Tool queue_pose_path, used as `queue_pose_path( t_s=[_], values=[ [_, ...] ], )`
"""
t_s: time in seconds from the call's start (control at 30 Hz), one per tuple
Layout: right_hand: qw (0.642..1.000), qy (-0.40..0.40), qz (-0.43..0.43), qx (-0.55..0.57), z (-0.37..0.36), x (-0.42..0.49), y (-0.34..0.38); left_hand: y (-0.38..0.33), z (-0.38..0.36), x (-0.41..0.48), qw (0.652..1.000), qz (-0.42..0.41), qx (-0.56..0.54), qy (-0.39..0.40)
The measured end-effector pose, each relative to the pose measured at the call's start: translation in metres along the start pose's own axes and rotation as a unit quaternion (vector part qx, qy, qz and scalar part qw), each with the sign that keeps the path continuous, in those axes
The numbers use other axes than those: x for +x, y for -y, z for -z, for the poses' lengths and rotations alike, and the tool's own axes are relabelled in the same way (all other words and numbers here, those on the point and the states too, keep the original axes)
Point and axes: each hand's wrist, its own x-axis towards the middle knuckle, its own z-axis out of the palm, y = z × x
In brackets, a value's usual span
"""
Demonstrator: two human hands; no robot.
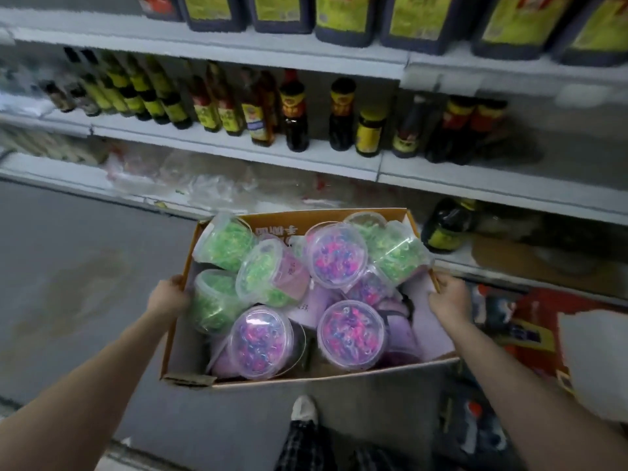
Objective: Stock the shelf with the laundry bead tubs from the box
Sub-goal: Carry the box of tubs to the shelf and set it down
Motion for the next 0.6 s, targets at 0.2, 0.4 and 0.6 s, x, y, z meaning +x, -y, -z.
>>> queue_pose_path(
  t_s=[0.2, 0.4, 0.6],
  values=[
    [0.989, -0.108, -0.098, 0.027, 0.039, 0.01, -0.031, -0.125, -0.033, 0.06, 0.989, -0.132, 0.037, 0.054],
    [0.969, -0.176, -0.172, 0.034, 0.091, 0.019, -0.081, -0.246, -0.103, 0.075, 0.964, -0.227, 0.069, 0.121],
    [0.937, -0.234, -0.254, 0.055, 0.155, 0.023, -0.141, -0.366, -0.184, 0.048, 0.924, -0.301, 0.152, 0.179]
  ],
)
